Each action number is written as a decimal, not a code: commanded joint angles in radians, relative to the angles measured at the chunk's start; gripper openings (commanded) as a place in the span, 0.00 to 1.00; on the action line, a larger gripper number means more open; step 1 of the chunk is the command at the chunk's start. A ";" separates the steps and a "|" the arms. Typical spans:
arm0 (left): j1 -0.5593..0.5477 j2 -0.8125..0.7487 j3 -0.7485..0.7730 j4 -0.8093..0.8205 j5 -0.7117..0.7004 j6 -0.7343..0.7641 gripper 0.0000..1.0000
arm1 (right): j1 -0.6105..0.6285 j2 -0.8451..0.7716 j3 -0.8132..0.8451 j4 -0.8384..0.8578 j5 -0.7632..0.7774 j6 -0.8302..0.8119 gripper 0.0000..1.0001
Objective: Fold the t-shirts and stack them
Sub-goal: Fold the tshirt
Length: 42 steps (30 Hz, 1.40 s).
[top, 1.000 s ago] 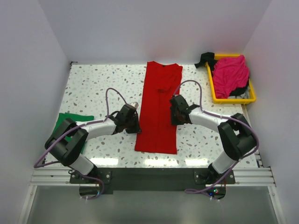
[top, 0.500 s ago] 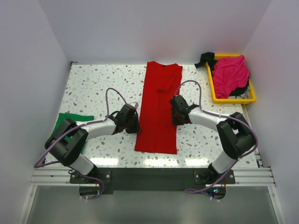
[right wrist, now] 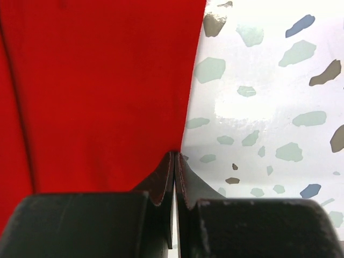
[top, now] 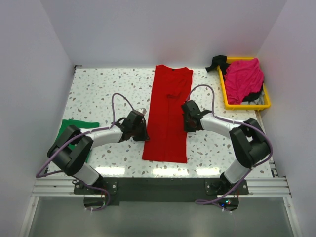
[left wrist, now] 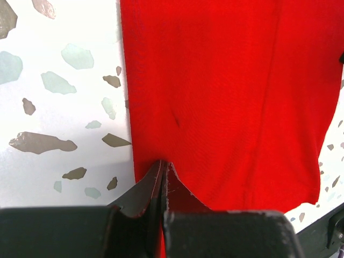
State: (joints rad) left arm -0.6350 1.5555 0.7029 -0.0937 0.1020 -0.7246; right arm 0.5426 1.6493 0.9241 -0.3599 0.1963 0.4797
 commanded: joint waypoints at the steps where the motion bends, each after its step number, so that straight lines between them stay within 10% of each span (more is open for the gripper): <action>1: 0.004 -0.003 -0.036 -0.078 -0.008 0.005 0.00 | -0.012 -0.017 -0.016 -0.007 0.034 -0.012 0.00; 15: 0.004 -0.109 0.017 -0.121 0.018 0.024 0.13 | -0.017 -0.235 -0.082 -0.065 -0.139 0.030 0.34; 42: 0.004 -0.270 -0.227 -0.143 0.150 0.025 0.36 | -0.016 -0.582 -0.510 -0.103 -0.495 0.244 0.36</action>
State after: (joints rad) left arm -0.6350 1.2915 0.5114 -0.2390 0.2325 -0.7136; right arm 0.5289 1.1038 0.4335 -0.4362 -0.2760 0.6930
